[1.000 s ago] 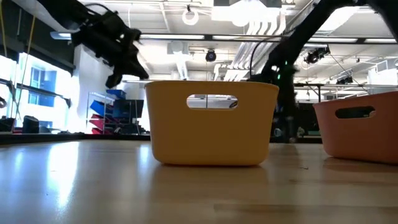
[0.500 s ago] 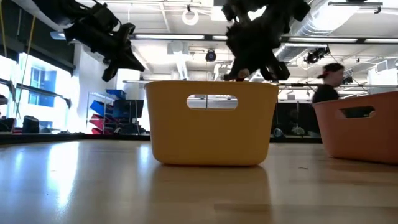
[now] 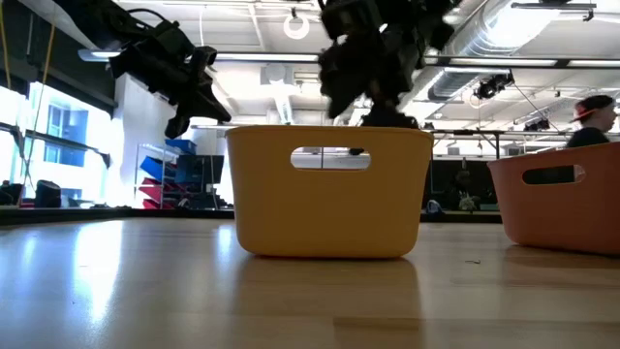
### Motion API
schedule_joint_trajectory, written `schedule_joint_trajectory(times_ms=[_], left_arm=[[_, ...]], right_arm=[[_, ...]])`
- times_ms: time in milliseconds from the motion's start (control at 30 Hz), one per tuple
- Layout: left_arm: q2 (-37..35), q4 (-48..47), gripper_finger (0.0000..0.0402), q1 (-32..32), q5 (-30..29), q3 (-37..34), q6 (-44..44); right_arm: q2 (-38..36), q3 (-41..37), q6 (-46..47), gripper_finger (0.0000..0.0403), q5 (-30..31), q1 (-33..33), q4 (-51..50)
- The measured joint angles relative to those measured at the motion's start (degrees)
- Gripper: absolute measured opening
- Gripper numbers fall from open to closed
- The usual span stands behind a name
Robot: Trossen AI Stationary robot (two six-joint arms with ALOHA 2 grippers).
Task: Sort batteries
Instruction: Put the black battery into the orange bin
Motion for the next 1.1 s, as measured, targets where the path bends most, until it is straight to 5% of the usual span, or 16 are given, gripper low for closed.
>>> schedule_joint_trajectory(times_ms=[167, 300, 600, 933, 1100], left_arm=[[0.0, 0.1, 0.0000, 0.0, -0.1, 0.0, 0.3], [0.0, 0.2, 0.0000, 0.0, -0.3, 0.0, 0.8], [0.0, 0.2, 0.0000, -1.6, -2.2, 0.0, -0.2], [0.0, 0.2, 0.0000, -5.5, -8.1, 0.0, -1.8], [0.0, 0.5, 0.0000, -6.3, -9.9, 0.0, -1.9]], right_arm=[[-4.3, 8.2, -21.5, 0.0237, 12.8, -3.5, -24.9], [-5.2, 7.2, -37.5, 0.0239, 23.2, -7.1, -31.1], [1.6, -2.5, -58.9, 0.0238, 23.2, -15.0, -13.7], [9.9, -1.8, -67.8, 0.0197, 16.1, -15.6, -14.1], [11.0, -2.4, -64.9, 0.0142, 19.3, -16.1, -11.8]])
